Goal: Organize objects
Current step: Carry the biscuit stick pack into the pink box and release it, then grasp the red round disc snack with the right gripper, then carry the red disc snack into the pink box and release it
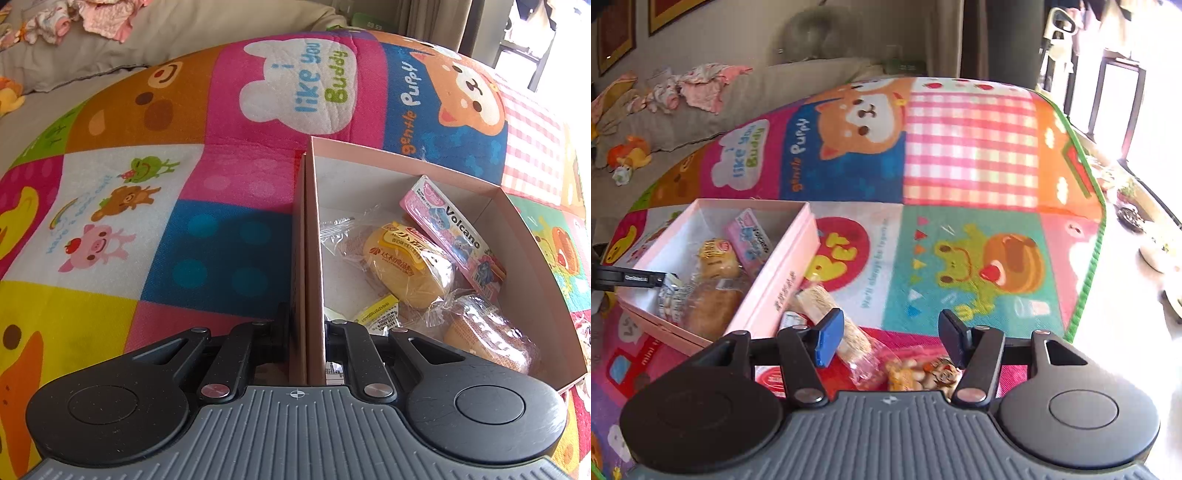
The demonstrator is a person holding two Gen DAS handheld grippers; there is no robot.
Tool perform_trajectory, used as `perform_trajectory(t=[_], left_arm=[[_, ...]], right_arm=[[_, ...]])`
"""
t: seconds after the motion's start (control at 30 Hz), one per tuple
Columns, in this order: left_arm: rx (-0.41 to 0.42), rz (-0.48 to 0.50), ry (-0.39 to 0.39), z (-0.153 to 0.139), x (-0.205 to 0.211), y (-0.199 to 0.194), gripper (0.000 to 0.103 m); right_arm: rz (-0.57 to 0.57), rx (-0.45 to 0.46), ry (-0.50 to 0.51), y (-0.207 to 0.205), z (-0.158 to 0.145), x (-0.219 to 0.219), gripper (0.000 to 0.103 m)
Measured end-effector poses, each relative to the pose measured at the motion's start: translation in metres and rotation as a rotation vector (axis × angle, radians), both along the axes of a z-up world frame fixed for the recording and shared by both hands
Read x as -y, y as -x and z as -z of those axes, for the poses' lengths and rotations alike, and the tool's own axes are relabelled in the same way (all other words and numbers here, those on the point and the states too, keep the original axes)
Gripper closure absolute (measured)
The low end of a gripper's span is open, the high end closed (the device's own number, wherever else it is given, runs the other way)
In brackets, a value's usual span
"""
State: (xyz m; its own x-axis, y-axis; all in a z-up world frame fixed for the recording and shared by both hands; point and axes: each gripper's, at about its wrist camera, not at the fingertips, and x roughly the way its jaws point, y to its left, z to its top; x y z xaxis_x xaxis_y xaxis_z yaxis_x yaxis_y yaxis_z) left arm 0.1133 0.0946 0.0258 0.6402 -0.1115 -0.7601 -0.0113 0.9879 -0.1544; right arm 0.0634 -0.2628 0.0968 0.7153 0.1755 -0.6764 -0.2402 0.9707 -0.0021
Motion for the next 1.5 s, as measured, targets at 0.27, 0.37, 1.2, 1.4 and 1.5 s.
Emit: perform_trajectory(t=[0.27,0.37,1.2,1.4,1.5], left_arm=[[0.000,-0.005,-0.008,0.000,0.002,0.000,0.091],[-0.001,-0.003,-0.019,-0.001,0.004,0.000,0.091],[0.000,-0.018,-0.006,0.000,0.002,0.002,0.091],[0.000,-0.020,-0.003,0.000,0.001,0.003,0.091],[0.005,-0.021,-0.003,0.000,0.001,0.004,0.091]], right_arm=[[-0.028,-0.041,-0.130,0.038,0.046,-0.003,0.041],[-0.162,-0.039,-0.089,0.049,0.056,-0.035,0.041],[-0.227,-0.023,-0.017,0.105,0.062,-0.031,0.035],[-0.177,-0.003,0.002,0.093,0.076,-0.050,0.033],[-0.168,-0.009,-0.003,0.090,0.073,-0.053,0.041]])
